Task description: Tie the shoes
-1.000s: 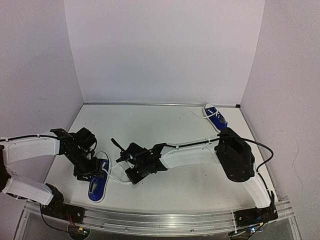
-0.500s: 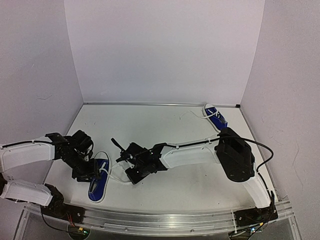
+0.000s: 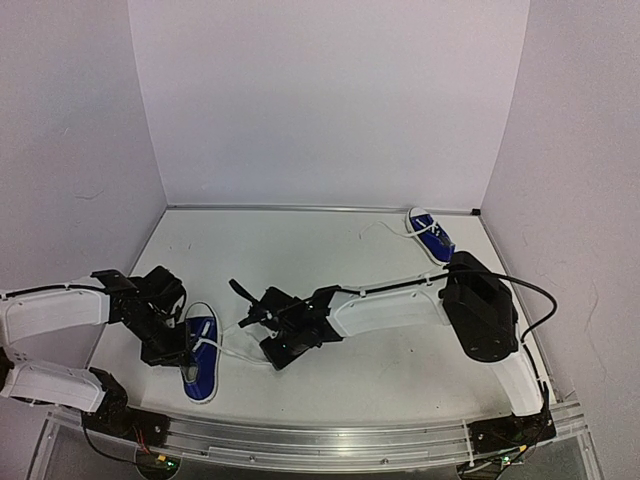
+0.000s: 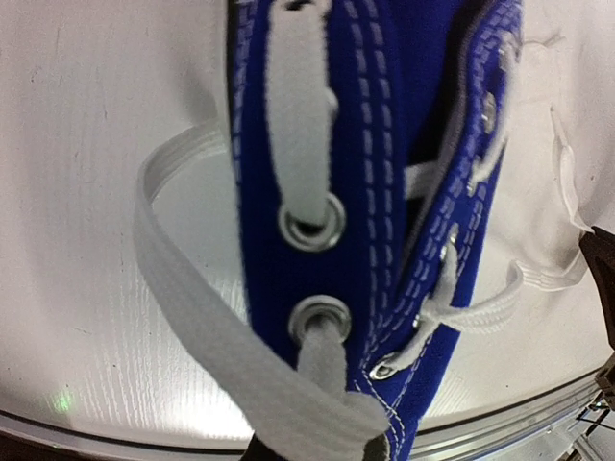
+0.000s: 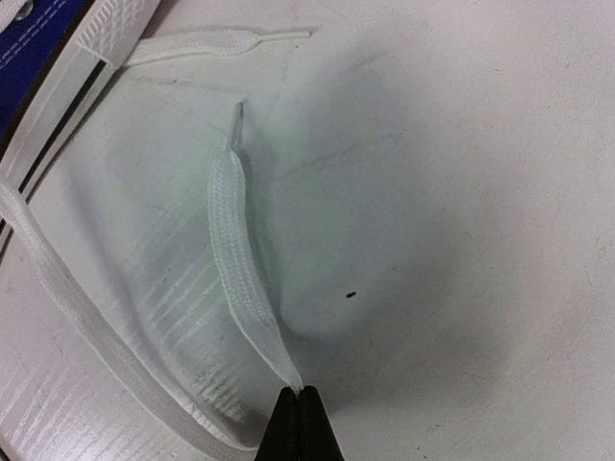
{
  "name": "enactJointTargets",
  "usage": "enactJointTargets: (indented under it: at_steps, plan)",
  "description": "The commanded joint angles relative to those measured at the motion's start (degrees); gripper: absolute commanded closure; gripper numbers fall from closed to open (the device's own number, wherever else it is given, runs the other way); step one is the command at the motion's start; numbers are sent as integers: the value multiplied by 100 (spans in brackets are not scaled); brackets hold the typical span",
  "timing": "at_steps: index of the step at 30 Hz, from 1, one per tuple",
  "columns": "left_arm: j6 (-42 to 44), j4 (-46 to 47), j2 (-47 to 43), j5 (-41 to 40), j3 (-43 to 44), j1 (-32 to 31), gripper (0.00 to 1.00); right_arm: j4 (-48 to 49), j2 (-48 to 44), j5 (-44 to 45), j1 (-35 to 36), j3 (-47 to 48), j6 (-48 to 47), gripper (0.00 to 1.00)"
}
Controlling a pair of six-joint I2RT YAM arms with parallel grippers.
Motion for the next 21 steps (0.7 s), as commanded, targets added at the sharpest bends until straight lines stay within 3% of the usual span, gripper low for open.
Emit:
enactJointTargets:
  at_steps: [1,10,21]
  plan:
    - [208,236,-195,-8,654,-13,100,90,-789,412,-209,-448,113,100]
    - [481,861,628,36,1846,-399,100,804,-2848,760,-748,-1848,371,100]
    - [200,2525,3184,-157,3082,-1696,100,786,-5485,2036,-1189,-3891,944,100]
